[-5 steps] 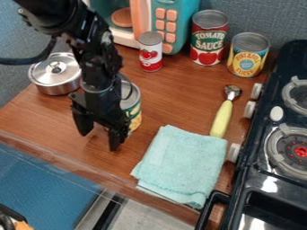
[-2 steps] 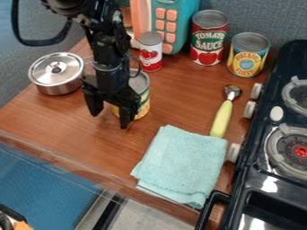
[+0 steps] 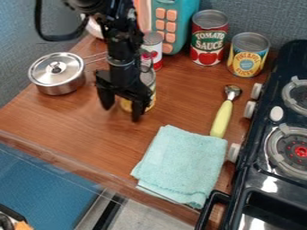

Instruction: Pushes the corn can to the top of the table

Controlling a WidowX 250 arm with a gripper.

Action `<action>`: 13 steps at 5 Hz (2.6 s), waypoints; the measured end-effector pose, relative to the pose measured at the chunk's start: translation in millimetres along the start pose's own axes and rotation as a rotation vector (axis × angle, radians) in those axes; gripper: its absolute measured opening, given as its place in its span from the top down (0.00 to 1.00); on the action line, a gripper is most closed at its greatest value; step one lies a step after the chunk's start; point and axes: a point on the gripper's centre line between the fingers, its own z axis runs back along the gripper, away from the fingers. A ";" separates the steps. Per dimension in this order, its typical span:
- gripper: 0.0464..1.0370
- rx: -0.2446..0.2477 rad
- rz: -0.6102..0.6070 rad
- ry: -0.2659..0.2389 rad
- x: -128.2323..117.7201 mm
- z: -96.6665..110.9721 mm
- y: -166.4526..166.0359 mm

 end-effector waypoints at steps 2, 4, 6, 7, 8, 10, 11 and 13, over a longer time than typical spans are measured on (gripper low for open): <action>0.04 0.012 -0.037 -0.035 24.0 -0.5 -12.9; 0.04 -0.010 -0.084 -0.027 42.3 -2.5 -35.7; 0.04 -0.028 -0.080 -0.048 65.7 7.3 -40.2; 0.04 -0.040 -0.062 -0.035 70.9 5.0 -36.8; 0.04 -0.043 -0.057 -0.051 79.5 11.7 -34.8; 0.04 -0.050 -0.047 -0.047 91.8 4.8 -35.1; 0.04 -0.052 -0.041 -0.041 90.8 4.8 -35.3; 0.04 -0.074 -0.010 0.001 57.7 20.8 -33.8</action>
